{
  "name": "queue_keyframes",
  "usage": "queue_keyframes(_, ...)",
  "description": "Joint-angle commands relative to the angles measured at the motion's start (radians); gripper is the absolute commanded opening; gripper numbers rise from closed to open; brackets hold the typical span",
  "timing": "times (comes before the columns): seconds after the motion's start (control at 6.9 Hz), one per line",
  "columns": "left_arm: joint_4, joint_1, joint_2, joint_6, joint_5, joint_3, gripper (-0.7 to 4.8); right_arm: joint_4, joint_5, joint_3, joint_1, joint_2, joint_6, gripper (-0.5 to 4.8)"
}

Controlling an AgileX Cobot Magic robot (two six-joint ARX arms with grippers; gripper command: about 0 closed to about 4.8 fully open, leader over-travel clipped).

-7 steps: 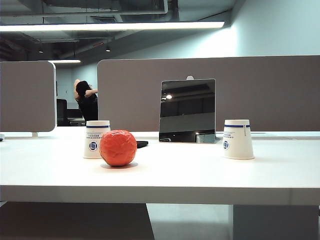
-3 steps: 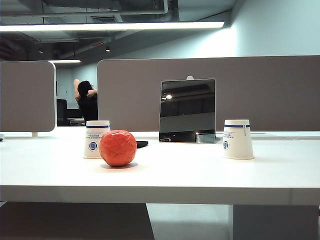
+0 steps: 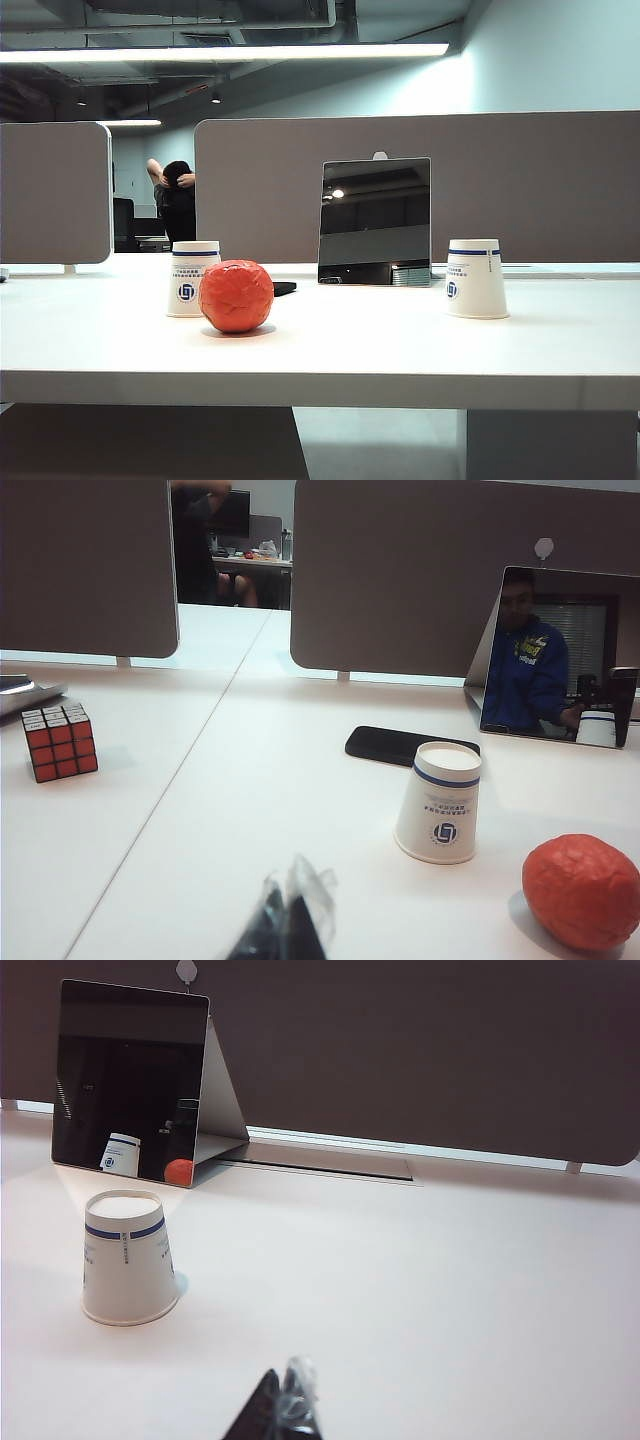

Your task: Carefully pick up the cup on the right and stack it on top of the cup on the left.

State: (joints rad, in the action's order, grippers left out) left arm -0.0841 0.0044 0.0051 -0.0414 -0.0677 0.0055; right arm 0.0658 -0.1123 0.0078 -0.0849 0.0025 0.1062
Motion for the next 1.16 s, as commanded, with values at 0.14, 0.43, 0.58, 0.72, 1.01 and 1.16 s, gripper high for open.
queue_keyframes(0.14, -0.007, 0.0, 0.0, 0.004, 0.004, 0.002, -0.05, 0.018, -0.001, 0.001, 0.0, -0.002, -0.001, -0.05)
queue_keyframes(0.43, -0.009, 0.0, 0.0, 0.007, 0.003, 0.002, -0.05, 0.019, -0.002, 0.001, 0.0, -0.002, -0.001, -0.05)
queue_keyframes(0.58, -0.012, 0.0, 0.0, 0.007, 0.003, 0.002, -0.05, 0.019, -0.002, 0.001, 0.0, -0.002, -0.001, -0.05)
queue_keyframes(0.72, -0.021, 0.0, 0.0, 0.007, 0.003, 0.002, -0.05, 0.019, -0.001, 0.001, 0.0, -0.002, -0.001, -0.05)
queue_keyframes(1.01, -0.023, 0.0, 0.0, -0.001, -0.03, 0.002, -0.05, 0.021, 0.001, 0.001, 0.0, -0.002, -0.002, -0.05)
queue_keyframes(1.16, -0.03, 0.0, 0.0, -0.027, -0.121, 0.002, -0.05, 0.021, 0.002, 0.001, 0.0, -0.002, -0.002, -0.05)
